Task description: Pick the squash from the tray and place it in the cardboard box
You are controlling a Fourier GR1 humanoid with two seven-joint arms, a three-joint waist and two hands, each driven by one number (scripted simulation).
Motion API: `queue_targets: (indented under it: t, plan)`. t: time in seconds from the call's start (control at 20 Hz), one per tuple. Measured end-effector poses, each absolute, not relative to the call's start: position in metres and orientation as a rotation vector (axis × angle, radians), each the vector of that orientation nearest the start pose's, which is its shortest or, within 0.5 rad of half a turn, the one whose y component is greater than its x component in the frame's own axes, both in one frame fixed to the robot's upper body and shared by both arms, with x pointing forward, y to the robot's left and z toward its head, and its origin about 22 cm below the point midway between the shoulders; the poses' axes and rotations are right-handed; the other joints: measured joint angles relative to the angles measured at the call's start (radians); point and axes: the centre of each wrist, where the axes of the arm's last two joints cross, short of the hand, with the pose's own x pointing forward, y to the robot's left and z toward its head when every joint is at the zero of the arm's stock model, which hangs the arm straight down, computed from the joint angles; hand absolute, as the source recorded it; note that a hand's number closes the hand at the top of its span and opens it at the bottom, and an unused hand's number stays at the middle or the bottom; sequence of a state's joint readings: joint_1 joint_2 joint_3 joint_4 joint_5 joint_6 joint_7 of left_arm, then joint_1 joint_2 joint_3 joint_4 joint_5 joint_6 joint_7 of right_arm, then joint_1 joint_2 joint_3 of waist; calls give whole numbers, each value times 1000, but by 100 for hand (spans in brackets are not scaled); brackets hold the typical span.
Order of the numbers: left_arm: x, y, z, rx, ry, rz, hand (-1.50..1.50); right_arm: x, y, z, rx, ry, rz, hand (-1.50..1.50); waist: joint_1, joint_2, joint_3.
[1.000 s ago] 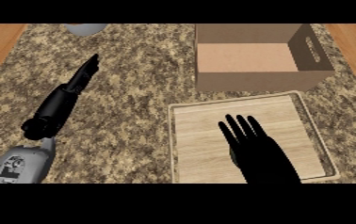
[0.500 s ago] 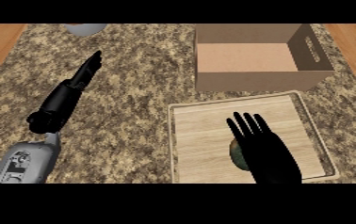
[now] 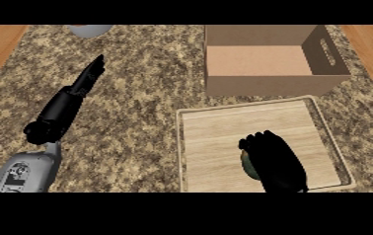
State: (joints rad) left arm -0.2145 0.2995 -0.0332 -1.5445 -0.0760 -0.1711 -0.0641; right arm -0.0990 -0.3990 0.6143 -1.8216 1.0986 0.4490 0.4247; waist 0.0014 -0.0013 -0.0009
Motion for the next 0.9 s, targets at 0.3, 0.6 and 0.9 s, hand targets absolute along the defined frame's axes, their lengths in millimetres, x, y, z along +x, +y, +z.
queue_targets:
  t: [0.3, 0.6, 0.9]
  plan:
    - [291, 264, 67, 98, -1746, -526, 0, 212, -170, 50, -915, -1231, 1690, 150, -1, -4, -4]
    - [291, 263, 64, 96, -1749, -539, 0, 209, -156, 51, -814, -1408, 1793, 150, 7, 0, -2]
    - [294, 257, 66, 68, -1761, -559, 0, 203, -113, 55, -316, -1735, 1992, 150, 37, 8, 0]
